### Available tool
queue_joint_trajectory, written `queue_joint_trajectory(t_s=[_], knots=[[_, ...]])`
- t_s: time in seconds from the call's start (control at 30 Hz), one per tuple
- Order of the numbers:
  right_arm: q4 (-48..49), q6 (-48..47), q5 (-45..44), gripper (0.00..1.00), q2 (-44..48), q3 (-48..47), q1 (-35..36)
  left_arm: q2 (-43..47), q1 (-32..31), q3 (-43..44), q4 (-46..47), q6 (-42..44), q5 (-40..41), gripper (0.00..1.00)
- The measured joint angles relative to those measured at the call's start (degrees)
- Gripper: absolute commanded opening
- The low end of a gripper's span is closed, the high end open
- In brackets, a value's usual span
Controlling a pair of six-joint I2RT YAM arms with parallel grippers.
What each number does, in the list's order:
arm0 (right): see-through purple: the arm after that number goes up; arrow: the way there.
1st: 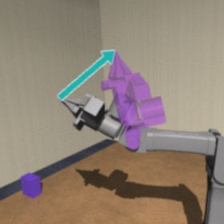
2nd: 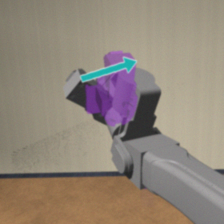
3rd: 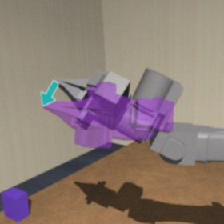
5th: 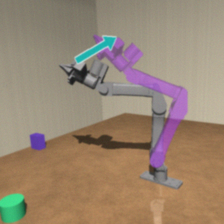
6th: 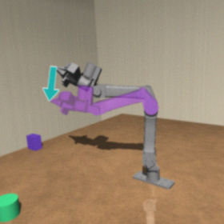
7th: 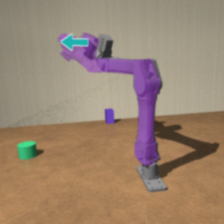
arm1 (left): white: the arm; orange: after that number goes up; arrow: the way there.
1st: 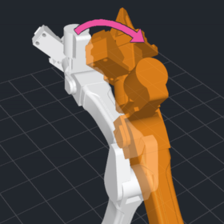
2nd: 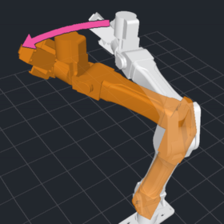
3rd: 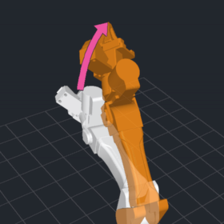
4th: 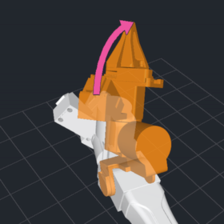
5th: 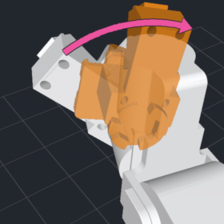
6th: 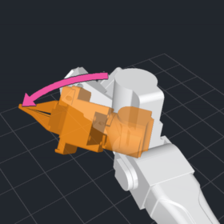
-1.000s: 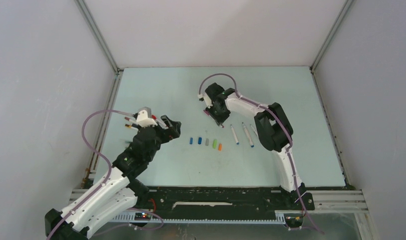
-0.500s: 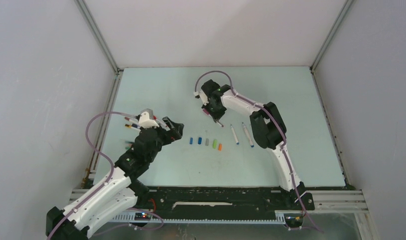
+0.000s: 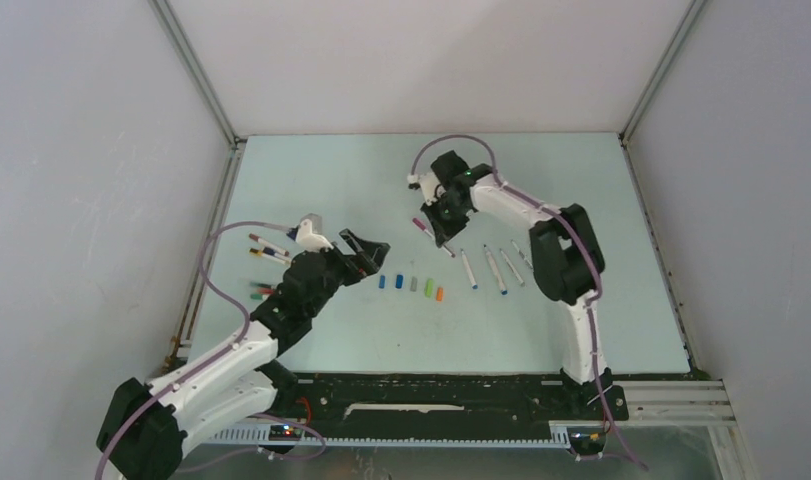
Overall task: Open the pen caps
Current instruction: Pick up the pen from the center of the board, then open the pen cap from the pen.
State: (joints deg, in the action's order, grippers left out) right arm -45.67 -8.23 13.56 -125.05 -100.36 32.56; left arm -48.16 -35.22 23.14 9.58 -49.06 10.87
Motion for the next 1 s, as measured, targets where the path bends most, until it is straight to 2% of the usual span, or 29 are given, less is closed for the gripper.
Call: queue_joint_trajectory(t_s=[0.33,0.43,0.7,1.0], knots=[[5.64,-0.26,22.75,0.0,24.98,16.24,-3.1,-8.66,0.59,0.0,20.5,-6.99,-6.14,1.0],[6.47,-0.26,28.41,0.0,29.24,20.11,-3.06,-10.88,0.61,0.0,25.4,-9.84,-7.52,1.0],[7.93,0.24,37.18,0.0,30.01,21.16,-3.43,-15.76,0.63,0.04,31.93,-15.41,-9.62,0.83],[8.13,0.52,39.98,0.0,30.01,21.18,-3.43,-18.71,0.57,0.17,33.75,-17.05,-11.72,0.69]])
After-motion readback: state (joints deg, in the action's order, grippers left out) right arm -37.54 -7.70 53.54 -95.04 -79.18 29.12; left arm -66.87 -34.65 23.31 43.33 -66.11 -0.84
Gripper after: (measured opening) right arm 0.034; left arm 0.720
